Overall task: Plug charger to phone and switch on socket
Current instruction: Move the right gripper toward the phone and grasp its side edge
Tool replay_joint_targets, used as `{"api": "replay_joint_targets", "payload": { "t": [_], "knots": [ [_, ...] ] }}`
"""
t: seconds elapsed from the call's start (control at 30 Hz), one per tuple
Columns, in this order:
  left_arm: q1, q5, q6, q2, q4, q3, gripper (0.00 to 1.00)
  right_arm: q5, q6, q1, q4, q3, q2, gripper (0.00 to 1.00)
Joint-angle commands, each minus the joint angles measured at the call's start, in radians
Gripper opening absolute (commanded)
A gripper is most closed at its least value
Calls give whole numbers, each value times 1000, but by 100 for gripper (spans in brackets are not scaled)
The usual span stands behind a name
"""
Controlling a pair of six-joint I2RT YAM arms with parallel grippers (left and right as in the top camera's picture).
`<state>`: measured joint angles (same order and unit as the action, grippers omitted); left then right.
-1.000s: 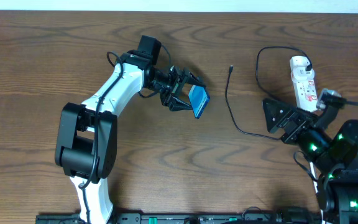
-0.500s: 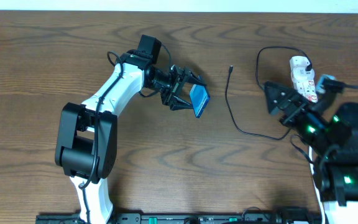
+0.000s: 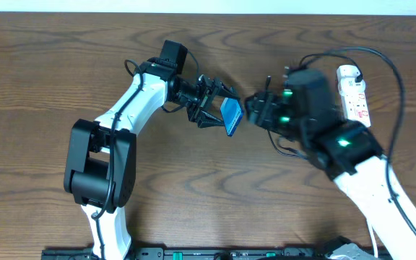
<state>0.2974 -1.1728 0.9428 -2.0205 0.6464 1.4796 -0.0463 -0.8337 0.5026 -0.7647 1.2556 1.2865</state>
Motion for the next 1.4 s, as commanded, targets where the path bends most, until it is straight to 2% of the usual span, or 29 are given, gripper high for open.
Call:
{"api": "replay_joint_targets", "payload": {
  "t": [0.0,0.37,0.67,1.37],
  "knots": [
    [1,-42,-3,27,-2,-2,66,183,-134,86,-11,37,47,64],
    [1,-42,-3,27,-2,-2,66,363,-229,234,-14,37,209,61],
    [1,-43,-6,27,-2,-2,66,404,-228,238,18,37,281,45],
    [2,-66,58,27,-1,-2,66,392,-228,239,47,37,306,31]
  ]
}}
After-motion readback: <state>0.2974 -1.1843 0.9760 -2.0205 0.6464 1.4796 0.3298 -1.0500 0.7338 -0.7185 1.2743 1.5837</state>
